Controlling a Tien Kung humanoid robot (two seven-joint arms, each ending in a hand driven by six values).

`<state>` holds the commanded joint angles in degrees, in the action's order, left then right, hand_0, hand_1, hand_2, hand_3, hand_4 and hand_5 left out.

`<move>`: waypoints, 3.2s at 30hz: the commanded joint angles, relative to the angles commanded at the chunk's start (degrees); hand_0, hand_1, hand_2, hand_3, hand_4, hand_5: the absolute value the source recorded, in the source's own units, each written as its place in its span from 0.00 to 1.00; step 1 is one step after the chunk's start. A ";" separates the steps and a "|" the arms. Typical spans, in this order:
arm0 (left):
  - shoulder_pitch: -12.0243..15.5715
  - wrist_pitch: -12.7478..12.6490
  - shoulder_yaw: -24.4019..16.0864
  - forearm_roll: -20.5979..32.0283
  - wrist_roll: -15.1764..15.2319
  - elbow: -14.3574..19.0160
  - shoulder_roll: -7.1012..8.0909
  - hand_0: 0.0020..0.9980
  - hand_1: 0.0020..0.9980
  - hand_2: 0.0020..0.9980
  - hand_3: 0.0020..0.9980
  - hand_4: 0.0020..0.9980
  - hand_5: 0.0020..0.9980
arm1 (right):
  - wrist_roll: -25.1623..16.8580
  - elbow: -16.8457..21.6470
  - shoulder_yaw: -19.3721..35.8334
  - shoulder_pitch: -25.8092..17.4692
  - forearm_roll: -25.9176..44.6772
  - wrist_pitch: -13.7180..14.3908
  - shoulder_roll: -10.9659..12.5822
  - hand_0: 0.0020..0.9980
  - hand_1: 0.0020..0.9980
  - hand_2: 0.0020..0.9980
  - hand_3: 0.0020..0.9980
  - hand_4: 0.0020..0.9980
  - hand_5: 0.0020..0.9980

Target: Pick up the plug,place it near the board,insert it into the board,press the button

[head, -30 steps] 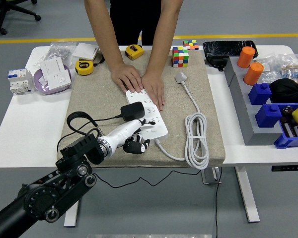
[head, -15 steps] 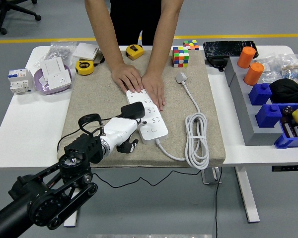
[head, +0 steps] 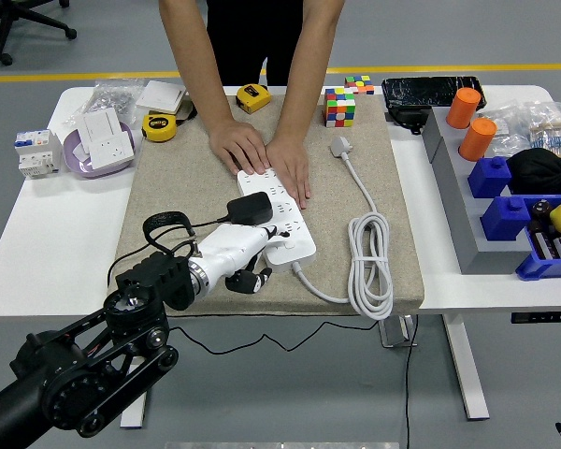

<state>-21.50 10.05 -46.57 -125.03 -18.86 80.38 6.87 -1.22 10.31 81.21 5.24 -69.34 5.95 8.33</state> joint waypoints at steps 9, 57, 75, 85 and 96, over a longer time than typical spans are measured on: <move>0.45 0.87 0.80 -0.26 -0.46 -1.13 -1.06 0.12 0.04 0.17 0.89 0.57 0.00 | 0.02 0.00 0.14 -0.04 -0.18 0.01 -0.05 0.76 0.77 0.75 0.80 1.00 0.94; 1.15 -0.52 0.50 -3.93 -0.06 -4.77 -3.06 0.12 0.04 0.17 0.88 0.55 0.00 | -0.01 0.00 0.52 -0.23 -0.25 -0.03 -0.25 0.76 0.77 0.75 0.80 1.00 0.94; 6.45 -2.99 -10.61 24.00 9.54 8.91 -3.31 0.15 0.10 0.22 0.63 0.58 0.00 | 0.00 0.00 0.52 -0.58 -0.20 -0.04 -0.57 0.76 0.77 0.75 0.80 1.00 0.94; 9.20 -7.79 -21.43 48.79 21.34 6.92 -5.18 0.47 0.64 0.62 0.65 0.85 0.07 | 0.05 0.00 -0.01 -0.64 -0.09 -0.12 -0.85 0.76 0.77 0.75 0.80 1.00 0.94; 11.06 -8.25 -31.12 74.49 24.64 4.89 -5.93 0.92 0.97 0.94 0.95 1.00 0.73 | 0.01 0.00 0.13 -0.72 -0.21 -0.08 -0.82 0.76 0.77 0.75 0.80 1.00 0.94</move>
<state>-10.44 1.80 -77.69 -50.54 5.77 85.27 0.95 -1.20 10.31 81.34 4.51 -69.55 5.87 7.50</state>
